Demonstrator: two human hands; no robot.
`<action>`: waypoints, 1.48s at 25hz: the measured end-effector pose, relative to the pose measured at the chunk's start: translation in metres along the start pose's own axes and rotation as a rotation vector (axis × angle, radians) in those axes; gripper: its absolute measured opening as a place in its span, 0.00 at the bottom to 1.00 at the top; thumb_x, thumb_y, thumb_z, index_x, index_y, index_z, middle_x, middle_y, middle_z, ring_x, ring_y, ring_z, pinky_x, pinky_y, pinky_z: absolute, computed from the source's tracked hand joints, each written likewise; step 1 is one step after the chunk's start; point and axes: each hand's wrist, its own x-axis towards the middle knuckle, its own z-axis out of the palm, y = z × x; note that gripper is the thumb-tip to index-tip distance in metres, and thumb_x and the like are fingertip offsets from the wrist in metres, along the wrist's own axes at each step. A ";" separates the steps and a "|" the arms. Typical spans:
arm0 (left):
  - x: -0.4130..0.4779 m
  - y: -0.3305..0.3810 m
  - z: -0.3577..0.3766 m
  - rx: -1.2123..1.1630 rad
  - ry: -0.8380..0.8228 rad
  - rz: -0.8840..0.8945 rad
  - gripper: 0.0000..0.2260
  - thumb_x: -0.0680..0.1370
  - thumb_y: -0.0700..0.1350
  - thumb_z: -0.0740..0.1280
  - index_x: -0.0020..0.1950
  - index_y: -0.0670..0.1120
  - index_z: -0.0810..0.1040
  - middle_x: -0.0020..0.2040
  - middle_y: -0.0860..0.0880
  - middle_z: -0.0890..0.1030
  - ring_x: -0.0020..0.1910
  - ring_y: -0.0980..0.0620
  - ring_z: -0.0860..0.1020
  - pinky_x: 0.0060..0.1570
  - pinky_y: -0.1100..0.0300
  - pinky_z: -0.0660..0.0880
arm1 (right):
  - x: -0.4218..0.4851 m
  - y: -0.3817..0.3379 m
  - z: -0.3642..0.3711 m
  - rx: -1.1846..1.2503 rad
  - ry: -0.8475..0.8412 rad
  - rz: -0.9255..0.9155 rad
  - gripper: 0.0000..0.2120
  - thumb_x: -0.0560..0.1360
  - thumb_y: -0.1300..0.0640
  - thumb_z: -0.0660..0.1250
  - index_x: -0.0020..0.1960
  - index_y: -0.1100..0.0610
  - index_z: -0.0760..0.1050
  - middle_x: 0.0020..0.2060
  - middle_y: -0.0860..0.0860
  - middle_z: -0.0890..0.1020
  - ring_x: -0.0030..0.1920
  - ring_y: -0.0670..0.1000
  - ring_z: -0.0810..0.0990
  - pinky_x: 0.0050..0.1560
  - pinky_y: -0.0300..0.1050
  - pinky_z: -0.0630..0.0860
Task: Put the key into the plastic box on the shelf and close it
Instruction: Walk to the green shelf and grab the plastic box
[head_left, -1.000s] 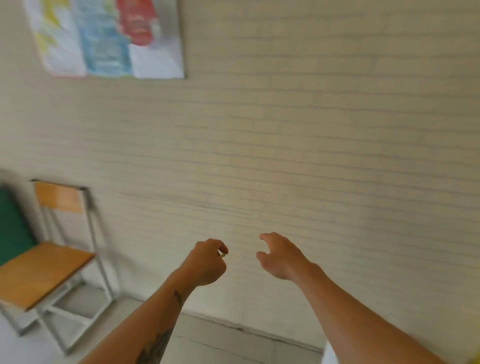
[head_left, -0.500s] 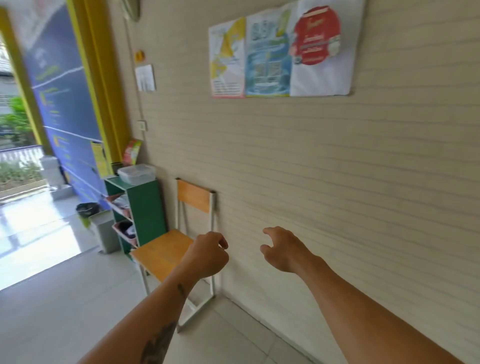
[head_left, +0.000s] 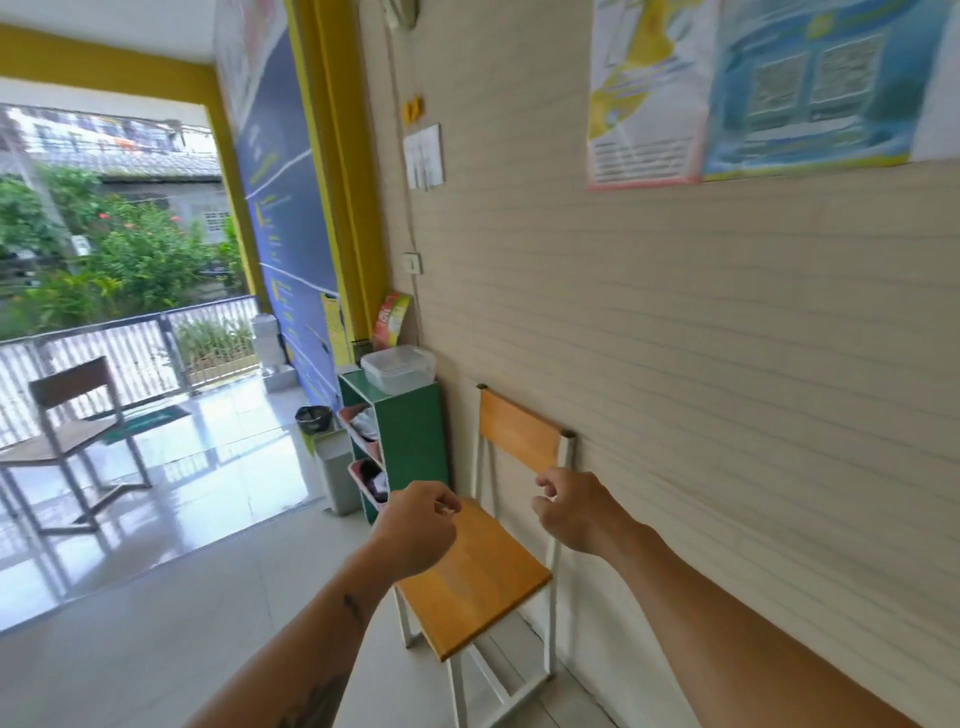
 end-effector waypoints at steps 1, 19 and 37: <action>0.021 -0.011 -0.010 0.005 0.019 -0.018 0.16 0.73 0.37 0.58 0.52 0.50 0.82 0.45 0.49 0.80 0.38 0.53 0.80 0.32 0.62 0.76 | 0.029 -0.012 0.006 -0.004 -0.018 -0.016 0.23 0.77 0.52 0.59 0.71 0.56 0.70 0.67 0.55 0.76 0.65 0.54 0.75 0.64 0.49 0.72; 0.356 -0.278 -0.229 -0.091 0.087 -0.091 0.13 0.74 0.37 0.61 0.51 0.49 0.82 0.45 0.47 0.80 0.39 0.52 0.77 0.34 0.65 0.70 | 0.424 -0.273 0.202 -0.020 -0.069 -0.086 0.20 0.76 0.52 0.63 0.66 0.55 0.74 0.57 0.51 0.80 0.56 0.53 0.77 0.59 0.48 0.73; 0.767 -0.369 -0.221 -0.184 0.025 -0.097 0.13 0.74 0.37 0.63 0.53 0.48 0.84 0.48 0.50 0.84 0.45 0.52 0.80 0.45 0.61 0.76 | 0.816 -0.284 0.270 -0.136 -0.012 -0.047 0.29 0.76 0.51 0.59 0.76 0.56 0.63 0.73 0.56 0.67 0.72 0.58 0.66 0.71 0.55 0.65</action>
